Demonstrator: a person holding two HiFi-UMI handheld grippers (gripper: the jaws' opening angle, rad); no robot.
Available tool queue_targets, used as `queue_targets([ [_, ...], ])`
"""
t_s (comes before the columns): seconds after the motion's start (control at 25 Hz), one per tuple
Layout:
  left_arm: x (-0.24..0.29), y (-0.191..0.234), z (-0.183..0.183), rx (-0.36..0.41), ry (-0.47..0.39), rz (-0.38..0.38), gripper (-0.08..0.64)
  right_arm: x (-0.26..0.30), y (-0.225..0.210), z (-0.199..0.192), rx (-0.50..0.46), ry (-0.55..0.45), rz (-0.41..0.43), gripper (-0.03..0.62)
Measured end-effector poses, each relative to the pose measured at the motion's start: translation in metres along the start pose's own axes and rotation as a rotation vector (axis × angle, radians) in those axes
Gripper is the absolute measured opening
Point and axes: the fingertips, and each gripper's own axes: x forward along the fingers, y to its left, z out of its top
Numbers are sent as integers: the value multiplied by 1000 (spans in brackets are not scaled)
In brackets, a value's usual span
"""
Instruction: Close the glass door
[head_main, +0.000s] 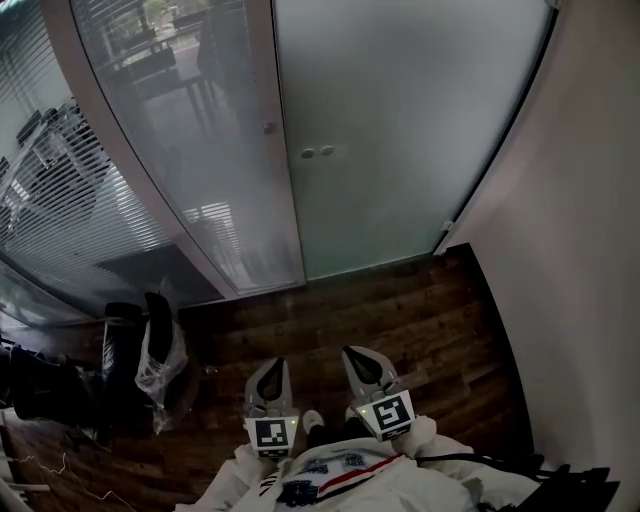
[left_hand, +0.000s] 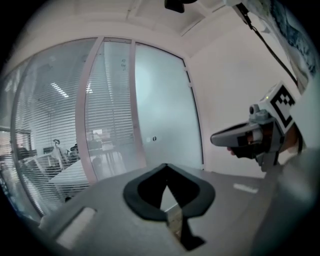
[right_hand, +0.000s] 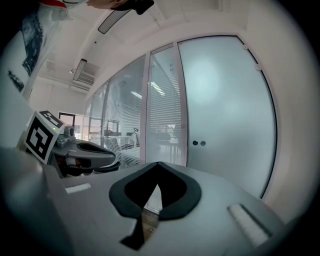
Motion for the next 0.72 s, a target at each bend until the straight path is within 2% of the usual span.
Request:
queue_targets([
  [0.36, 7, -13, 13, 36, 32, 8, 2, -1, -26, -5, 23, -12, 9, 5],
  [0.52, 15, -15, 14, 42, 14, 26, 2, -1, -38, -2, 34, -26, 4, 5],
  [0.72, 21, -31, 13, 56, 42, 30, 2, -13, -52, -5, 61, -3, 8, 5],
])
